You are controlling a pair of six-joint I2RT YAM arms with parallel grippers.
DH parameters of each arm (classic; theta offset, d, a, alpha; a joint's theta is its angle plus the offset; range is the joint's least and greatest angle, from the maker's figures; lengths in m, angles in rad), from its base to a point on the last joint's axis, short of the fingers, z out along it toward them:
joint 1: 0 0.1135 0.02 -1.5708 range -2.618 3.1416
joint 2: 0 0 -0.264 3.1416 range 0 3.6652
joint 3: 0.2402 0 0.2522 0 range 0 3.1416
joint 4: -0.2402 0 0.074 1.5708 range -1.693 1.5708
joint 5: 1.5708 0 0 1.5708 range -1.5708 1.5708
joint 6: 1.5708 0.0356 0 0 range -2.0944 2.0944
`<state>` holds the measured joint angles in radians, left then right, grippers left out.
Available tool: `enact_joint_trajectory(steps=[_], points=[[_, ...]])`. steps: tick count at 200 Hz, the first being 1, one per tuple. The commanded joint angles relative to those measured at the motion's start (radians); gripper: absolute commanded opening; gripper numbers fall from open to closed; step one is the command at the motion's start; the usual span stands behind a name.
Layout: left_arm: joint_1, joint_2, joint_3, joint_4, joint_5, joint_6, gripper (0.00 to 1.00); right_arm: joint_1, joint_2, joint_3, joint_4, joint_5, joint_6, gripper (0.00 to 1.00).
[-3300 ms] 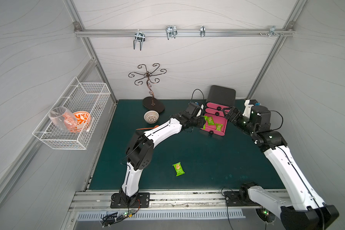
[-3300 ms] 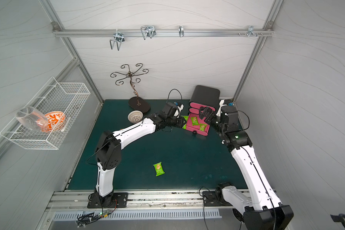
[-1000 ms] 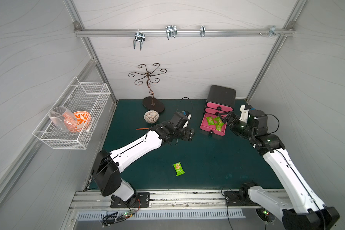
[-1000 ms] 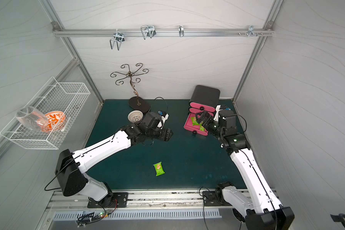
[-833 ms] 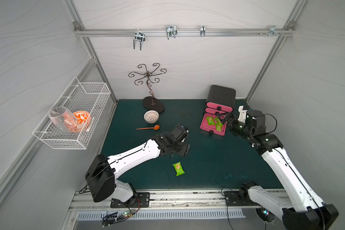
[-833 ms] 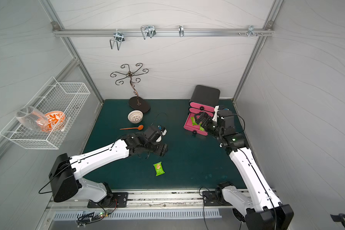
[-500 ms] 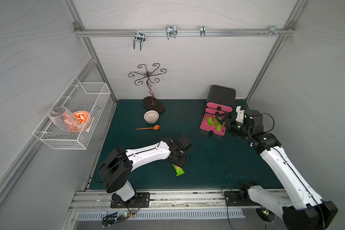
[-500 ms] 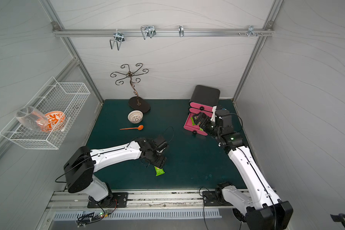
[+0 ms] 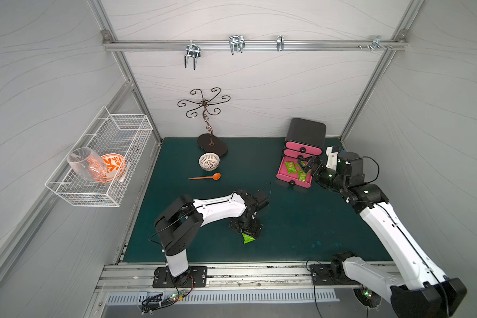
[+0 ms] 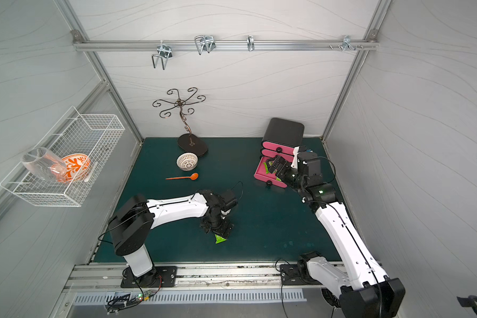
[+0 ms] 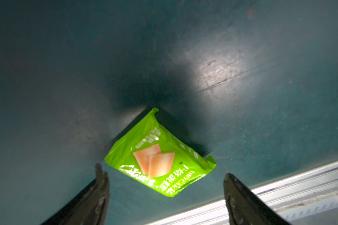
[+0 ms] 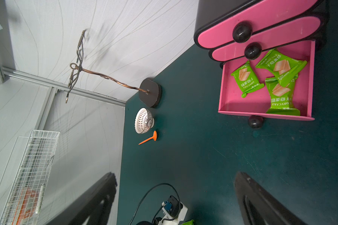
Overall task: Place the cookies into the drawer by color
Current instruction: Pick up the cookie at the center of the board.
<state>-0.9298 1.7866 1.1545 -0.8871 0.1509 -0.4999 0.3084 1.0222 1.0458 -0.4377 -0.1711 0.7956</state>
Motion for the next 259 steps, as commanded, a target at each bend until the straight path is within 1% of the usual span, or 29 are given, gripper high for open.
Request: enact_joint_trajectory(steps=[1,9,25,56,72,92,102,116,123,135,146,172,185,195,217,238,259], points=[[0.008,0.046,0.046,-0.059,0.045,-0.01,0.81,0.01,0.002,0.013,-0.006,-0.012,-0.009,0.99],[0.007,0.052,0.047,-0.058,0.051,-0.011,0.76,0.011,0.004,0.013,-0.003,-0.015,-0.008,0.99],[0.009,0.059,0.045,-0.058,0.058,-0.012,0.7,0.014,0.006,0.017,-0.004,-0.015,-0.011,0.99],[0.022,0.079,0.04,-0.048,0.082,-0.009,0.64,0.014,0.001,0.013,-0.005,-0.011,-0.012,0.99],[0.028,0.1,0.04,-0.041,0.066,0.002,0.63,0.014,0.0,0.012,-0.005,-0.012,-0.007,0.99],[0.028,0.12,0.048,-0.024,0.05,0.023,0.68,0.014,-0.002,0.014,-0.006,-0.011,-0.012,0.99],[0.027,0.124,0.053,-0.006,0.043,0.038,0.73,0.015,-0.004,0.016,-0.008,-0.008,-0.016,0.99],[0.027,0.12,0.053,0.025,0.034,0.053,0.84,0.015,-0.004,0.021,-0.012,-0.007,-0.021,0.99],[0.027,0.116,0.053,0.039,0.028,0.06,0.87,0.015,-0.004,0.022,-0.013,-0.008,-0.023,0.99],[0.028,0.115,0.053,0.056,0.016,0.065,0.89,0.015,-0.004,0.025,-0.013,-0.007,-0.024,0.99],[0.028,0.123,0.059,0.056,0.004,0.07,0.85,0.015,-0.002,0.026,-0.013,-0.007,-0.023,0.99],[0.027,0.154,0.07,0.036,-0.041,0.072,0.72,0.015,-0.001,0.029,-0.013,-0.006,-0.022,0.99],[0.027,0.168,0.07,0.024,-0.086,0.067,0.64,0.014,-0.002,0.029,-0.012,-0.005,-0.022,0.99],[0.027,0.177,0.067,0.019,-0.118,0.066,0.6,0.014,-0.002,0.028,-0.009,-0.005,-0.021,0.99],[0.028,0.191,0.053,0.027,-0.192,0.08,0.56,0.015,-0.001,0.026,-0.008,-0.009,-0.016,0.99],[0.027,0.212,0.051,0.031,-0.237,0.103,0.52,0.015,0.002,0.028,-0.009,-0.012,-0.016,0.99],[0.025,0.227,0.05,0.039,-0.283,0.118,0.53,0.016,0.003,0.03,-0.009,-0.011,-0.018,0.99]])
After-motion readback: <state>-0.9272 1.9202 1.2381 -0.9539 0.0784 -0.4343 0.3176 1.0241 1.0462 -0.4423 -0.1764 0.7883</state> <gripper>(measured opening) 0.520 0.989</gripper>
